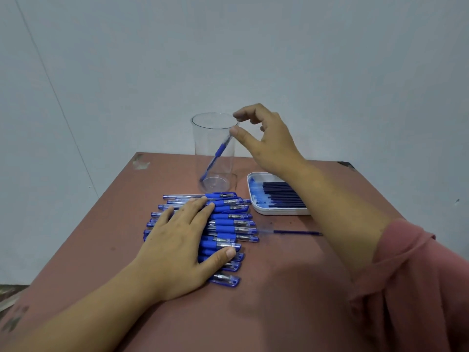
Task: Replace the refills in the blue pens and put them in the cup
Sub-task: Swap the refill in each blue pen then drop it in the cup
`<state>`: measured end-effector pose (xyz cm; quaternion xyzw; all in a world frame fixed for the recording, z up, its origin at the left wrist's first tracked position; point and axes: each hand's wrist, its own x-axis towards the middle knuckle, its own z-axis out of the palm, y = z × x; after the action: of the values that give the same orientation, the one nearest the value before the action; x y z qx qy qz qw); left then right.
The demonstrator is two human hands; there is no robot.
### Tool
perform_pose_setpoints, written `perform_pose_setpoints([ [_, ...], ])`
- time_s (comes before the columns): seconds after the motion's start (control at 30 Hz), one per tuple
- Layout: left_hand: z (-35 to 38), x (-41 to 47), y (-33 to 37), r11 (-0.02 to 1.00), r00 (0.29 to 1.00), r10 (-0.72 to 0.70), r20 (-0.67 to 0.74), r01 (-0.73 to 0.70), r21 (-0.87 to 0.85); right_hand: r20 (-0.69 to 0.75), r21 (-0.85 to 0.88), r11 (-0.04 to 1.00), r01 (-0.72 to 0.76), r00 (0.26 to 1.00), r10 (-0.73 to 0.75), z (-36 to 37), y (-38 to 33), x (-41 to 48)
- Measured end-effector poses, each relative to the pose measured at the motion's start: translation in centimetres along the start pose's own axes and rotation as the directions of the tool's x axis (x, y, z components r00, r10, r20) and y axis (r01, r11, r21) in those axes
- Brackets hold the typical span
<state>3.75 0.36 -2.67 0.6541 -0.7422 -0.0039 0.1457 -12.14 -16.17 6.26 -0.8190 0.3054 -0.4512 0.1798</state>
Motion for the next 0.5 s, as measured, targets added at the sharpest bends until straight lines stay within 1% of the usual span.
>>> perform_pose_setpoints([
  [0.07, 0.0, 0.0, 0.0, 1.0, 1.0, 0.002, 0.002, -0.002, 0.005, 0.005, -0.009, 1.0, -0.011, 1.0, 0.011, -0.6, -0.1, -1.2],
  [0.13, 0.0, 0.1, 0.0, 1.0, 1.0, 0.006, -0.006, -0.006, -0.014, 0.042, -0.035, 0.999, -0.021, 0.999, 0.022, -1.3, 0.0, -3.1],
  [0.23, 0.0, 0.1, -0.1, 1.0, 1.0, 0.003, 0.005, -0.003, 0.01, 0.183, -0.077, 0.995, -0.066, 0.98, 0.08, -2.6, 0.1, -6.5],
  [0.37, 0.2, 0.2, -0.2, 1.0, 1.0, 0.009, -0.006, -0.009, -0.011, 0.34, -0.111, 0.981, -0.161, 0.921, 0.189, -3.0, 0.8, -10.6],
  [0.4, 0.2, 0.2, -0.3, 1.0, 1.0, 0.011, -0.009, -0.011, -0.021, 0.364, -0.124, 0.98, -0.153, 0.912, 0.188, -2.9, 1.0, -11.2],
  [0.5, 0.3, 0.2, -0.2, 1.0, 1.0, 0.011, -0.019, -0.011, -0.026, 0.426, -0.246, 0.969, -0.015, 0.896, 0.122, -2.4, 0.9, -11.7],
])
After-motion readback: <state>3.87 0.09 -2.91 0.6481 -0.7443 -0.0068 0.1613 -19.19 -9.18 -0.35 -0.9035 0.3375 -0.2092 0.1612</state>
